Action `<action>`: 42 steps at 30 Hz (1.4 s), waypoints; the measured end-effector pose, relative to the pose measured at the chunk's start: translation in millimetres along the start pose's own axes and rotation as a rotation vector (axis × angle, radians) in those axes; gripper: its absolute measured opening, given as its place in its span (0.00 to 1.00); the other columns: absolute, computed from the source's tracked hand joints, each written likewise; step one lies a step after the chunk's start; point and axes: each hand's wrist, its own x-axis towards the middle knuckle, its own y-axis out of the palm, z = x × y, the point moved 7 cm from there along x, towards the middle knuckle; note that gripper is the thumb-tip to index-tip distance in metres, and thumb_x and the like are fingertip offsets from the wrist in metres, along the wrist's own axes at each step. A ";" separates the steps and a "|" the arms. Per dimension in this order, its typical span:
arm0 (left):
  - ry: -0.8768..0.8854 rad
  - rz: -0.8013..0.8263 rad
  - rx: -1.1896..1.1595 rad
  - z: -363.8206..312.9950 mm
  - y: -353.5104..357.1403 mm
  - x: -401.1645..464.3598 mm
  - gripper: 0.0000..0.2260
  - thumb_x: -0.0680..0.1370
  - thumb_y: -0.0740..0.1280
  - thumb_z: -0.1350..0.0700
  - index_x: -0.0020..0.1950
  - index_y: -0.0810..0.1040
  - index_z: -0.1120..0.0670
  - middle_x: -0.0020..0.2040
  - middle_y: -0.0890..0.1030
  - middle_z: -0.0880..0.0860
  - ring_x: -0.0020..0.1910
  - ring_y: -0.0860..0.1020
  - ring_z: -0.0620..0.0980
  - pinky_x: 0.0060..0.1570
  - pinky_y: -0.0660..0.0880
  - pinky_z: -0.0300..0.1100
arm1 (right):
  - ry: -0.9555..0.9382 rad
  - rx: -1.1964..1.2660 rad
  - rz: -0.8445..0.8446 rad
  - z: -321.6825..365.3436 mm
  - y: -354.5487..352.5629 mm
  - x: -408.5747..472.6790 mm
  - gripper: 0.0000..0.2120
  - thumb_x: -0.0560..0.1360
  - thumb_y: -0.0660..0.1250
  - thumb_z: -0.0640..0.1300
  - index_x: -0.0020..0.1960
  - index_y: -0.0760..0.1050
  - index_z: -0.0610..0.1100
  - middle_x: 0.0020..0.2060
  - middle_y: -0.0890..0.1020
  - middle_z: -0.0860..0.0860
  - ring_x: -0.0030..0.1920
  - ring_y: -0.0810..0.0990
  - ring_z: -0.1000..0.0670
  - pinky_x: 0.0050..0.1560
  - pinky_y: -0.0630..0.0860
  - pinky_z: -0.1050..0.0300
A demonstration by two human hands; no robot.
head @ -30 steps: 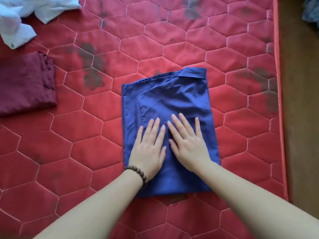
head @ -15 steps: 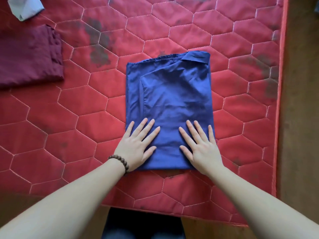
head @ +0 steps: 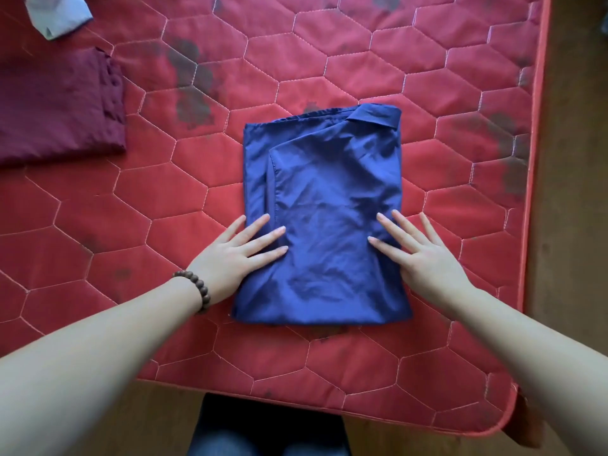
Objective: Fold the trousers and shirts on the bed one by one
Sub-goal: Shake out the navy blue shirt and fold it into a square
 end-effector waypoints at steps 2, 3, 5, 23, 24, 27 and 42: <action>0.017 0.032 -0.121 -1.3 -1.2 3.7 0.37 0.68 0.57 0.72 0.75 0.64 0.49 0.77 0.58 0.51 0.76 0.50 0.59 0.75 0.46 0.54 | 0.008 0.113 0.013 1.8 -2.2 9.1 0.31 0.63 0.62 0.25 0.64 0.77 0.43 0.69 0.71 0.44 0.72 0.65 0.39 0.72 0.57 0.36; 0.008 0.054 -0.221 0.3 -4.6 3.9 0.39 0.65 0.58 0.73 0.75 0.64 0.49 0.77 0.57 0.49 0.77 0.47 0.56 0.75 0.41 0.50 | 0.030 0.208 0.036 0.1 -3.7 12.0 0.30 0.63 0.63 0.23 0.62 0.79 0.41 0.67 0.74 0.45 0.71 0.66 0.40 0.73 0.55 0.39; -0.090 0.089 -0.531 11.8 -4.7 6.6 0.37 0.63 0.60 0.73 0.71 0.69 0.52 0.75 0.61 0.49 0.77 0.51 0.52 0.76 0.44 0.47 | 0.136 0.447 0.057 -11.2 -12.5 19.0 0.25 0.66 0.62 0.23 0.58 0.81 0.41 0.61 0.79 0.48 0.67 0.71 0.48 0.74 0.55 0.57; -1.047 -0.504 -1.621 105.4 -2.8 69.3 0.04 0.77 0.68 0.55 0.46 0.81 0.53 0.47 0.85 0.52 0.52 0.82 0.55 0.56 0.77 0.53 | 0.789 0.810 -0.383 -82.8 -44.4 109.1 0.12 0.73 0.71 0.49 0.40 0.72 0.42 0.32 0.76 0.56 0.33 0.72 0.57 0.33 0.65 0.70; -1.037 -0.530 -1.645 105.5 -3.5 70.0 0.04 0.77 0.67 0.55 0.46 0.81 0.52 0.49 0.85 0.53 0.53 0.81 0.55 0.57 0.77 0.53 | 0.778 0.831 -0.422 -85.8 -46.9 110.9 0.13 0.75 0.70 0.48 0.39 0.71 0.41 0.31 0.75 0.54 0.31 0.70 0.55 0.33 0.65 0.69; -1.043 -0.618 -1.737 101.9 -6.4 68.3 0.05 0.79 0.66 0.56 0.48 0.81 0.52 0.50 0.85 0.52 0.53 0.82 0.52 0.56 0.77 0.50 | 0.781 0.887 -0.500 -96.0 -49.9 111.7 0.13 0.78 0.65 0.46 0.37 0.69 0.41 0.30 0.73 0.52 0.33 0.68 0.54 0.33 0.64 0.64; -1.016 -0.667 -0.312 78.3 -76.5 68.2 0.17 0.72 0.68 0.55 0.60 0.75 0.57 0.60 0.75 0.60 0.60 0.73 0.61 0.56 0.69 0.55 | 0.509 0.121 -0.586 -56.1 -80.5 146.5 0.18 0.76 0.66 0.46 0.63 0.75 0.39 0.63 0.74 0.40 0.64 0.72 0.38 0.62 0.68 0.42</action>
